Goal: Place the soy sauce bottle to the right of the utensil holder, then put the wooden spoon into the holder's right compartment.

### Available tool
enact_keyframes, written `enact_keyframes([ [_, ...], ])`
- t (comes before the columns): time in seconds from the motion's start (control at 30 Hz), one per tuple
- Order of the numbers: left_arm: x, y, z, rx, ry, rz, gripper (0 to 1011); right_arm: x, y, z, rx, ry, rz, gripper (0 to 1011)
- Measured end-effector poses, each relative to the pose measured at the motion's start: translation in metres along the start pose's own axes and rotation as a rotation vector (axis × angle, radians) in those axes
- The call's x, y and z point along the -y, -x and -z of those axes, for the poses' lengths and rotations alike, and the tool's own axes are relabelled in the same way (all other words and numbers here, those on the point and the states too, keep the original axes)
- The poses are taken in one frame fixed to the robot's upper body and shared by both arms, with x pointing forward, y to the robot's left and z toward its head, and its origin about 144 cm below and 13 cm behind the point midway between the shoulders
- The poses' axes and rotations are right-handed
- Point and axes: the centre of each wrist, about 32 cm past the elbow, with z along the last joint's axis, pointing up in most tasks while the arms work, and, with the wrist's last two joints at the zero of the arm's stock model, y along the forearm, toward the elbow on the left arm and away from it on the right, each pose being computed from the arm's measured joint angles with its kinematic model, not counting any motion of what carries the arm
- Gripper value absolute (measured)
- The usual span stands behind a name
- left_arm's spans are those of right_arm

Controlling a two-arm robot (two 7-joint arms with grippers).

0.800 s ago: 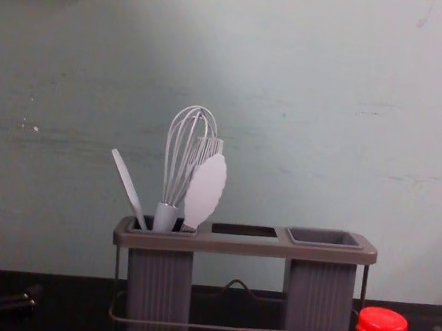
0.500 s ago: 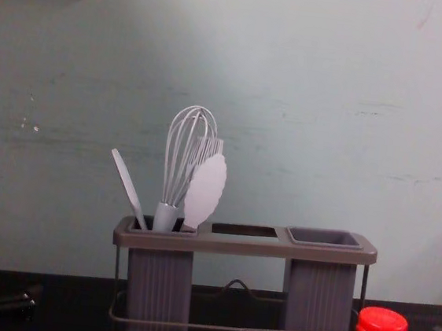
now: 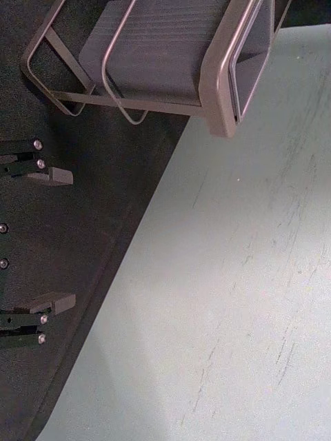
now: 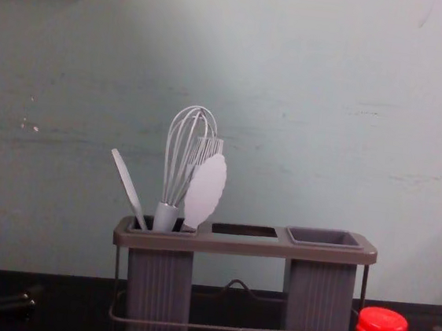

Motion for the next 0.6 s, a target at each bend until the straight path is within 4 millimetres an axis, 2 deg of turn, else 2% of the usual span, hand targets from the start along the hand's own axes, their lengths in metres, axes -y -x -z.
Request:
enact_keyframes([
  [0.6,0.0000,0.0000,0.0000,0.000,0.000,0.000,1011,0.0000,0.0000,0.0000,0.000,0.000,0.000,1003],
])
